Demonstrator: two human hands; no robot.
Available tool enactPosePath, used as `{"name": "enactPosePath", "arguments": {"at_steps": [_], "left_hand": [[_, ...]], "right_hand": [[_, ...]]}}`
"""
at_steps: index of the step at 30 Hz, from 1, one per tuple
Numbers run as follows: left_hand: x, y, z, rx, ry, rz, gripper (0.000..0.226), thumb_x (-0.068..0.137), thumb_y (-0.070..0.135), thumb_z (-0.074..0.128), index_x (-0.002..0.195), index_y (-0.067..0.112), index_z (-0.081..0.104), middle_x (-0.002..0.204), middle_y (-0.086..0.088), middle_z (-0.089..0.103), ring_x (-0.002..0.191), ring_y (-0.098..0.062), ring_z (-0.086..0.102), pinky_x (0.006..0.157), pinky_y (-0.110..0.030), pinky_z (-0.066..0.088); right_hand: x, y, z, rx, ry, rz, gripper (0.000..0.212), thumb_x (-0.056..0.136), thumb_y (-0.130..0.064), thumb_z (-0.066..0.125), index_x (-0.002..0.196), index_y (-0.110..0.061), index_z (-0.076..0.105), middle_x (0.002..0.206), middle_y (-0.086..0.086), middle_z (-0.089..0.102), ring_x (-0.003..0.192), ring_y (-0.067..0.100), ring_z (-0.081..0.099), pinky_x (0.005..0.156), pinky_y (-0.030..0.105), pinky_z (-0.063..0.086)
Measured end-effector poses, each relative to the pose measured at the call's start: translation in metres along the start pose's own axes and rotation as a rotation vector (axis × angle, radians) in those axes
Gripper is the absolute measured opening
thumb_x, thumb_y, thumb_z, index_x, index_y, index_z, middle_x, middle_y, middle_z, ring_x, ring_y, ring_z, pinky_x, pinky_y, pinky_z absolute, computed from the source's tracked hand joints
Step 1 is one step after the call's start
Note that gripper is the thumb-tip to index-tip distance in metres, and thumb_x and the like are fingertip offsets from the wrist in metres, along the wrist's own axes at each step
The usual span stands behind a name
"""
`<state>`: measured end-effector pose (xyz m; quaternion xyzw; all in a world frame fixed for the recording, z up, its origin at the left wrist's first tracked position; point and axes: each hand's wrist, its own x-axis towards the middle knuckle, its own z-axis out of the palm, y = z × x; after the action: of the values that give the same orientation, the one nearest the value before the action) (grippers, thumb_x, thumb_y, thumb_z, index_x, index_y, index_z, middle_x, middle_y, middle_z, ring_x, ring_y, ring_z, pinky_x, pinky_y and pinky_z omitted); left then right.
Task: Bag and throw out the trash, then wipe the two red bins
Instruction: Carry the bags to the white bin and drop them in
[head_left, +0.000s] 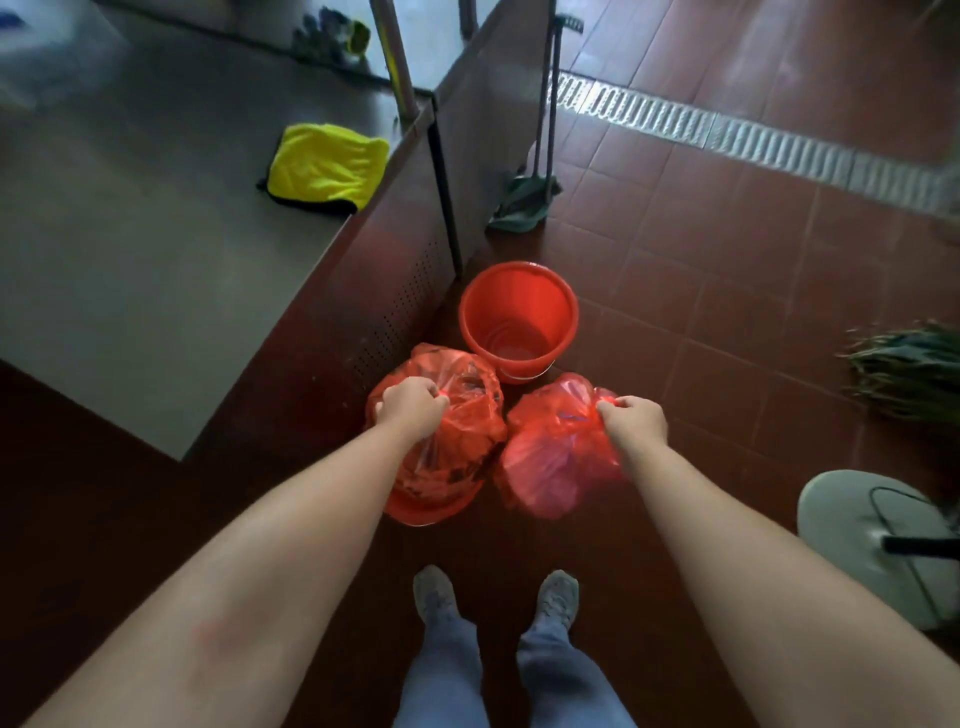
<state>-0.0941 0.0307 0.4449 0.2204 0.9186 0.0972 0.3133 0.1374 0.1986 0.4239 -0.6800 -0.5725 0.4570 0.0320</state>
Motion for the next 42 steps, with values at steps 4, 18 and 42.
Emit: {"name": "enactPosePath", "arguments": {"at_steps": [4, 18, 42], "left_hand": [[-0.036, 0.052, -0.031, -0.063, 0.01, 0.031, 0.024, 0.09, 0.042, 0.065, 0.106, 0.027, 0.075, 0.117, -0.005, 0.071, 0.115, -0.031, 0.062, 0.1, -0.04, 0.05], [-0.095, 0.219, -0.028, 0.111, -0.081, 0.394, 0.026, 0.092, 0.039, 0.059, 0.107, 0.023, 0.073, 0.108, -0.007, 0.072, 0.109, -0.032, 0.063, 0.093, -0.04, 0.051], [-0.378, 0.478, 0.211, 0.668, -0.407, 1.127, 0.025, 0.085, 0.039, 0.066, 0.094, 0.018, 0.077, 0.097, -0.007, 0.073, 0.082, -0.023, 0.063, 0.071, -0.032, 0.05]], "right_hand": [[-0.022, -0.016, -0.063, 0.03, 0.009, -0.031, 0.017, 0.087, -0.026, 0.068, 0.088, -0.011, 0.077, 0.095, 0.018, 0.074, 0.095, 0.037, 0.07, 0.083, 0.04, 0.054], [-0.079, 0.026, -0.232, 0.122, 0.219, 0.079, 0.025, 0.088, -0.028, 0.071, 0.105, -0.011, 0.079, 0.109, 0.015, 0.074, 0.106, 0.032, 0.068, 0.082, 0.031, 0.049], [-0.268, 0.37, -0.463, 0.332, 0.73, 0.556, 0.024, 0.093, -0.03, 0.06, 0.074, -0.015, 0.062, 0.097, 0.017, 0.072, 0.097, 0.035, 0.067, 0.07, 0.029, 0.039]]}}
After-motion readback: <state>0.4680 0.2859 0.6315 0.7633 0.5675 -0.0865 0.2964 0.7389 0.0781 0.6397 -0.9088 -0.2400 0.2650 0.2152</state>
